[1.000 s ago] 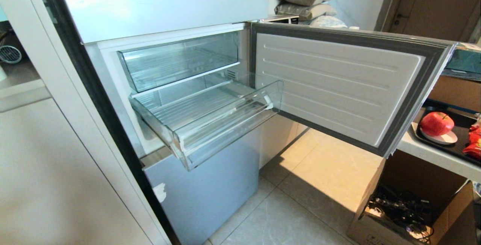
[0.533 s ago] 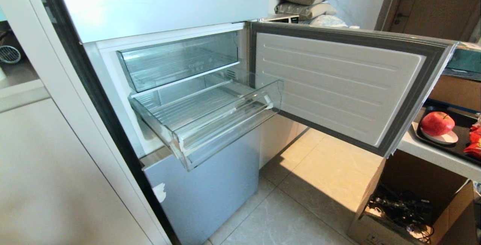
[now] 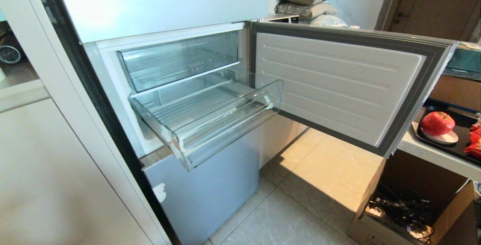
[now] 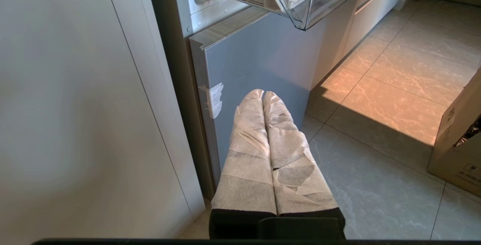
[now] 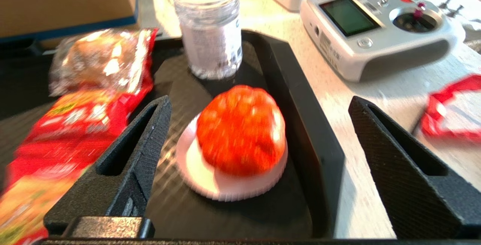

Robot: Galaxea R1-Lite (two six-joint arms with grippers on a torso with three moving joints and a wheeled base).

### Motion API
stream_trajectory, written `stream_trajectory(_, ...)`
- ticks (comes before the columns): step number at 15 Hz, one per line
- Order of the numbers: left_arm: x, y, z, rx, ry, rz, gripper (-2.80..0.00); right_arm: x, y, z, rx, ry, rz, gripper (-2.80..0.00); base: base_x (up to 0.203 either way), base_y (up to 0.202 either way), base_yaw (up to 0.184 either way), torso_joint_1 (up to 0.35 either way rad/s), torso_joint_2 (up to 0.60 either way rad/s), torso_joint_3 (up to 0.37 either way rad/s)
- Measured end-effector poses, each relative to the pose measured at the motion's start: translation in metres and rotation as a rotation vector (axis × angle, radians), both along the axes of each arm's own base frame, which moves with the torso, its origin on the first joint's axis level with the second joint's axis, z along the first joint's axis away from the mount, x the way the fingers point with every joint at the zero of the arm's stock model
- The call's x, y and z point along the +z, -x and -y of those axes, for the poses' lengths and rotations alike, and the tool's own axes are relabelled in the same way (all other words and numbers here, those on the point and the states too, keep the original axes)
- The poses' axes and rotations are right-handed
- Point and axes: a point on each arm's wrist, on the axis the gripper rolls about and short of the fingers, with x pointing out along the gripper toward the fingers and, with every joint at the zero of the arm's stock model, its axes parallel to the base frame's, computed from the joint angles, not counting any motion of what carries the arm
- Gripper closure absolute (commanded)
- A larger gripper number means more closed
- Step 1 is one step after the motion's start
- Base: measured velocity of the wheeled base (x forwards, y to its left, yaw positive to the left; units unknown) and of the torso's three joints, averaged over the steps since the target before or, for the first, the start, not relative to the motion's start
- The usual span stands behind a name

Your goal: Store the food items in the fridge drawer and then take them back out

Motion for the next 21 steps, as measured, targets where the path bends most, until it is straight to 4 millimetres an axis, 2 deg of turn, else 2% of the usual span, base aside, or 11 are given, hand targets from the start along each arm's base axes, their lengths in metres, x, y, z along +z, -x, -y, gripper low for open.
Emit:
stream_trajectory(6,0.0,0.0,0.0,0.0,0.0,0.0,0.0,-0.032,-0.018,0.025,-0.002,-0.023,-0.019,-2.8,0.0,0.0,0.0,0.0,0.0,0.0)
stream_trajectory(11,0.0,0.0,0.0,0.0,0.0,0.0,0.0,-0.046,-0.029,0.038,-0.001,-0.023,-0.017,-2.8,0.0,0.0,0.0,0.0,0.0,0.0)
stream_trajectory(21,0.0,0.0,0.0,0.0,0.0,0.0,0.0,-0.058,-0.047,0.04,0.029,-0.025,-0.018,-2.8,0.0,0.0,0.0,0.0,0.0,0.0)
